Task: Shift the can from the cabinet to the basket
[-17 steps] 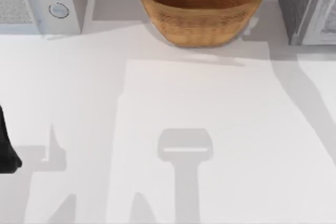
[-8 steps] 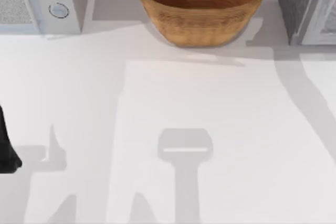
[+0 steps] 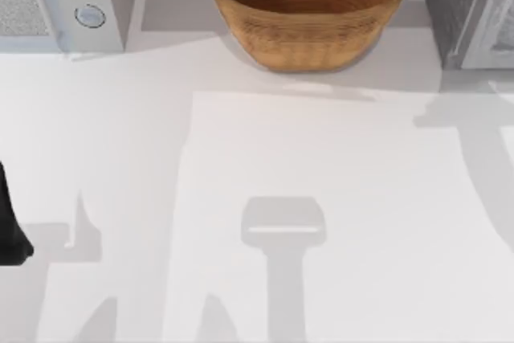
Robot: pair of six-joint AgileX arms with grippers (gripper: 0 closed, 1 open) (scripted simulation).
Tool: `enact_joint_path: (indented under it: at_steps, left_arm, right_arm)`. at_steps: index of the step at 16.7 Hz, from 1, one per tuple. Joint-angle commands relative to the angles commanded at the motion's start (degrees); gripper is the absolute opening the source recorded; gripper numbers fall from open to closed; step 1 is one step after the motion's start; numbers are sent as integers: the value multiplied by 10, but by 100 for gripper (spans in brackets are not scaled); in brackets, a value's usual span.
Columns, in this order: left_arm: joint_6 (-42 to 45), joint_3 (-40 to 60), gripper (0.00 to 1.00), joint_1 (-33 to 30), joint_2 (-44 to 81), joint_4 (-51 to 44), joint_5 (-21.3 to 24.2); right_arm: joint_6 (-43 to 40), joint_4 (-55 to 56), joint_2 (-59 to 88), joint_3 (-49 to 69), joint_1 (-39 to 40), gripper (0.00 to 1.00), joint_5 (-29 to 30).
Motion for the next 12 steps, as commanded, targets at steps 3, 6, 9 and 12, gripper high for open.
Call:
enact_joint_path:
  at_steps: [3,6,9,12]
  left_arm:
    - [0,0,100,0,0,0,0]
    - [0,0,100,0,0,0,0]
    - [0,0,100,0,0,0,0]
    - [0,0,100,0,0,0,0]
  right_arm:
    - [-1,60,-129,-222,-33,0,-34]
    - [-2,122,-257,-431,-66,0,-68]
    - [-3,178,-374,-594,-96,0,-99]
    - [-3,223,-467,-702,-119,0,-125]
